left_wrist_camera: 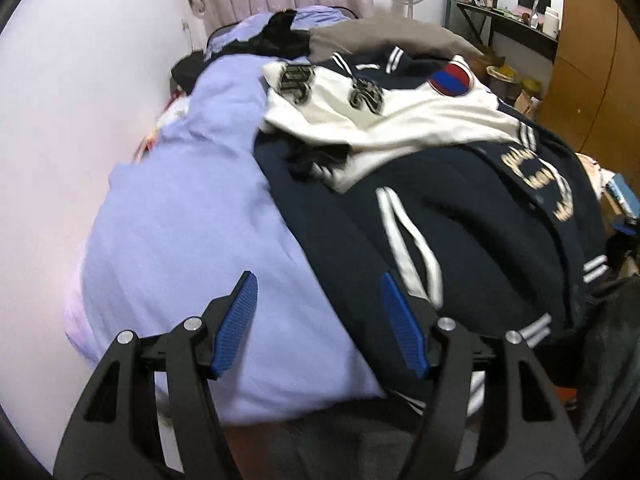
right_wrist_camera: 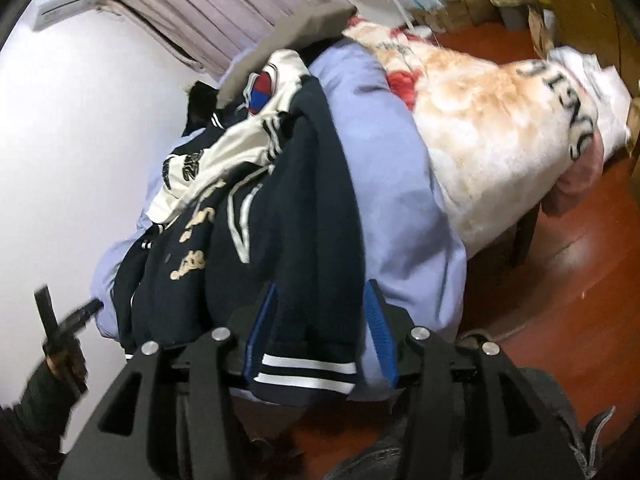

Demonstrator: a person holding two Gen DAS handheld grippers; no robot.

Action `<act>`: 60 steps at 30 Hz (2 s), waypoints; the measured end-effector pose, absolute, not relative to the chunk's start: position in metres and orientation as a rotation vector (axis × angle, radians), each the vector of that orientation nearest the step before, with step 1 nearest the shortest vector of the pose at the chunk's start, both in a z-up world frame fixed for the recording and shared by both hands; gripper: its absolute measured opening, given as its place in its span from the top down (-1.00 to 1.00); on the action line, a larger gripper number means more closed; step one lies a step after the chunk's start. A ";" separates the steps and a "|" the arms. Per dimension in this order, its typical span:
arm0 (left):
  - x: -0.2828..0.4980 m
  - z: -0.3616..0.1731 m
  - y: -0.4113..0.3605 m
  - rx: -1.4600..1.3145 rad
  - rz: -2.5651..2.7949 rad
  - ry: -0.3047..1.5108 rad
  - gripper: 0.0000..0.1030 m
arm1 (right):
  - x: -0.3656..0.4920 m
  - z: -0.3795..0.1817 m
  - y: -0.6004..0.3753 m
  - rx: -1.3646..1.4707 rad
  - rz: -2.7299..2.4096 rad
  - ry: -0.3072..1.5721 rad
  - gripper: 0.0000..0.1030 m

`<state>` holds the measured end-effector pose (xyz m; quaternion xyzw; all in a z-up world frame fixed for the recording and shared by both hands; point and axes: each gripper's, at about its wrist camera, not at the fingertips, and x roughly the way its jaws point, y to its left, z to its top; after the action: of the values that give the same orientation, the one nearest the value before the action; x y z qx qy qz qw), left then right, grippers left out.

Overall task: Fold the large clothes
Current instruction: 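Lift the jacket hem with the right tool and fold it toward the collar, then grasp the cream sleeve cuff with the left tool while the right tool holds the navy body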

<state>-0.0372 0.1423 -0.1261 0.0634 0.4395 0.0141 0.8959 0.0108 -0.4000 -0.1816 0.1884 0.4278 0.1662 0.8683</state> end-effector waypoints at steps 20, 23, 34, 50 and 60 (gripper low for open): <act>0.233 -0.087 0.175 0.326 -0.048 0.774 -0.51 | -0.043 -0.121 -0.011 -0.276 0.677 0.647 -0.18; 0.267 -0.107 0.185 0.334 -0.097 0.829 -0.51 | -0.043 -0.124 0.029 -0.326 0.683 0.598 -0.18; 0.348 -0.133 0.216 0.266 -0.166 0.771 -0.51 | -0.031 -0.159 0.089 -0.489 0.580 0.577 -0.18; 0.398 -0.173 0.202 0.204 -0.414 0.931 -0.51 | -0.023 -0.202 0.102 -0.693 0.523 0.647 -0.32; 0.395 -0.183 0.180 0.239 -0.396 0.992 -0.51 | -0.043 -0.208 0.108 -0.757 0.554 0.554 -0.32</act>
<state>0.3945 0.1798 -0.1833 0.1137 0.4716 -0.1881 0.8540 -0.0434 0.1076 -0.2084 -0.3599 0.2634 0.2634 0.8554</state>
